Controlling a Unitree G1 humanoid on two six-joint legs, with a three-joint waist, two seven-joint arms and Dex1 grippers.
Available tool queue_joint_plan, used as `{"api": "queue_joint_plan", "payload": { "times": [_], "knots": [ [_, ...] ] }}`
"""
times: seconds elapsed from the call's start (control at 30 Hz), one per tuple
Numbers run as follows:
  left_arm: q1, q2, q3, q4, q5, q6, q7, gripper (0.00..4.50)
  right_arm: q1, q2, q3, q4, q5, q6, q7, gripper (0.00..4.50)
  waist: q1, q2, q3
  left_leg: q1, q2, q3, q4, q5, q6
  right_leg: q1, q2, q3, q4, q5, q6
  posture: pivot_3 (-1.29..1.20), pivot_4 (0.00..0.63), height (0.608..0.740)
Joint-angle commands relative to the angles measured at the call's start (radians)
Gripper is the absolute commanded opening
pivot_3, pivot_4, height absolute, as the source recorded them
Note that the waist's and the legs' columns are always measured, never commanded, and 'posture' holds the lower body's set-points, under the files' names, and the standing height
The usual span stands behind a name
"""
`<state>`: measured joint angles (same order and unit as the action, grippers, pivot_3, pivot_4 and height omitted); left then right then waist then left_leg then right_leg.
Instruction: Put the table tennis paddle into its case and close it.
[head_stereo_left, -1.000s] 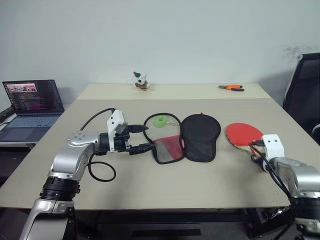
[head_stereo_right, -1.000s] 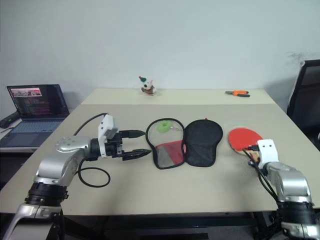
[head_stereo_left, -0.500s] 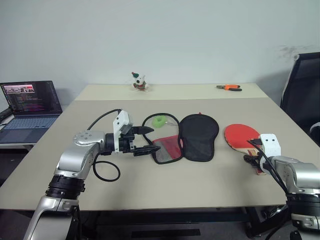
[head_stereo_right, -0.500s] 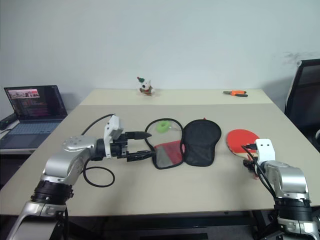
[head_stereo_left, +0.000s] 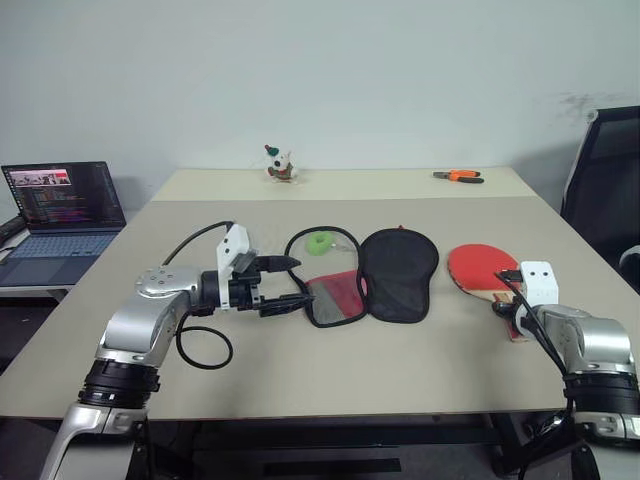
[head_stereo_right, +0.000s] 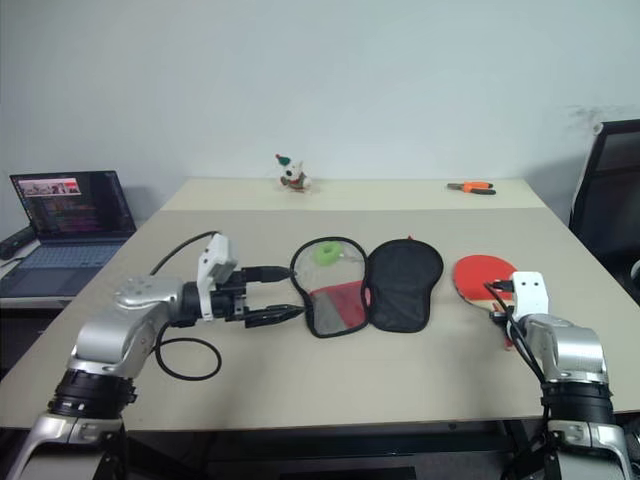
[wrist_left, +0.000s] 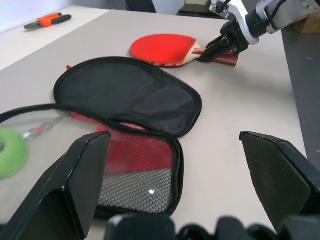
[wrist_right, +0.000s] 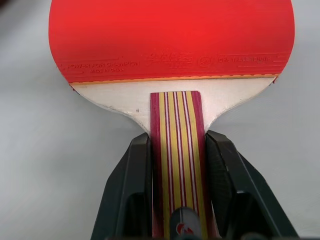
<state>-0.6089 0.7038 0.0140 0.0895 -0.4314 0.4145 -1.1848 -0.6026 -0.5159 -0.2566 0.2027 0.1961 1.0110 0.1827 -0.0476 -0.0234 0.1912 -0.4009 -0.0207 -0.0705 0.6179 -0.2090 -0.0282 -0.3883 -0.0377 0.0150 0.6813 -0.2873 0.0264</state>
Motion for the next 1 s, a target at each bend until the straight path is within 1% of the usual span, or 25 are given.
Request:
{"api": "queue_joint_plan", "payload": {
  "times": [0.03,0.17,0.23,0.3,0.33,0.4,0.5,0.53,0.6,0.73,1.0],
  "knots": [
    [0.014,0.018,0.041,-0.065,-0.029,0.006,0.006,4.50,-0.077,-0.002,-0.040,-0.128,0.023,0.033,-0.023,1.09,-0.001,0.001,0.000,0.000,0.000,0.000,0.000,0.000,0.000,-0.001,0.000,0.000,0.000,0.000,0.000,0.00,0.150,0.740],
    [0.038,0.031,0.064,-0.096,-0.056,0.025,-0.004,4.50,-0.118,0.048,-0.046,-0.275,0.062,0.154,-0.049,1.09,-0.007,0.001,0.000,0.000,0.001,0.000,-0.001,0.000,0.000,-0.001,0.000,0.001,0.000,0.000,0.000,0.00,0.150,0.740],
    [0.045,0.042,0.073,-0.097,-0.068,0.036,-0.011,4.50,-0.148,0.129,-0.043,-0.352,0.082,0.219,-0.084,1.09,-0.007,0.001,0.000,0.000,0.001,0.000,-0.001,0.000,0.000,-0.001,0.000,0.001,0.000,0.000,-0.001,0.00,0.150,0.740],
    [0.047,0.050,0.077,-0.091,-0.070,0.039,-0.014,4.50,-0.178,0.247,-0.040,-0.386,0.090,0.254,-0.138,1.09,-0.011,0.001,0.000,0.000,0.002,0.000,-0.002,0.000,0.000,-0.001,0.000,0.001,0.000,0.000,-0.001,0.00,0.150,0.740],
    [0.047,0.052,0.076,-0.090,-0.069,0.038,-0.013,4.50,-0.185,0.289,-0.038,-0.389,0.085,0.259,-0.156,1.09,-0.011,0.001,0.000,0.000,0.002,0.000,-0.002,0.000,0.000,-0.001,0.000,0.001,0.000,0.000,-0.001,0.00,0.150,0.740],
    [0.040,0.050,0.073,-0.086,-0.069,0.036,-0.009,4.50,-0.193,0.366,-0.031,-0.372,0.070,0.241,-0.191,1.09,-0.008,0.001,0.000,0.000,0.003,-0.001,-0.002,0.000,0.000,-0.001,0.001,0.001,0.000,0.000,-0.001,0.00,0.150,0.740],
    [0.035,0.045,0.068,-0.082,-0.065,0.028,-0.001,4.50,-0.207,0.511,-0.016,-0.310,0.055,0.174,-0.261,1.09,-0.001,0.001,0.000,0.000,0.001,-0.002,-0.002,0.000,0.000,-0.001,0.001,0.001,0.000,0.000,-0.001,0.00,0.150,0.740],
    [0.035,0.043,0.067,-0.083,-0.064,0.027,0.003,4.50,-0.209,0.536,-0.008,-0.291,0.048,0.152,-0.274,1.09,0.000,0.001,0.000,-0.001,0.000,-0.002,-0.002,0.000,0.000,-0.001,0.000,0.001,0.000,0.000,-0.001,0.00,0.150,0.740],
    [0.036,0.039,0.064,-0.086,-0.063,0.027,0.007,4.50,-0.210,0.548,0.003,-0.256,0.037,0.115,-0.282,1.09,0.003,0.001,0.000,-0.001,-0.001,-0.002,-0.002,0.000,0.000,-0.002,-0.001,0.000,-0.001,0.000,-0.001,0.00,0.150,0.740],
    [0.039,0.038,0.061,-0.089,-0.060,0.023,0.011,4.50,-0.209,0.533,0.018,-0.184,0.026,0.048,-0.283,1.09,0.013,0.001,0.000,-0.001,-0.001,-0.002,-0.002,0.000,0.000,-0.002,-0.001,0.000,-0.001,0.000,-0.001,0.00,0.150,0.740],
    [0.052,0.042,0.062,-0.097,-0.059,0.021,0.021,4.50,-0.212,0.503,0.029,-0.055,-0.004,-0.055,-0.293,1.09,0.004,0.001,0.001,0.000,0.000,-0.001,-0.003,0.000,0.000,-0.002,0.000,0.000,0.000,0.000,-0.001,0.00,0.150,0.740]
  ]
}}
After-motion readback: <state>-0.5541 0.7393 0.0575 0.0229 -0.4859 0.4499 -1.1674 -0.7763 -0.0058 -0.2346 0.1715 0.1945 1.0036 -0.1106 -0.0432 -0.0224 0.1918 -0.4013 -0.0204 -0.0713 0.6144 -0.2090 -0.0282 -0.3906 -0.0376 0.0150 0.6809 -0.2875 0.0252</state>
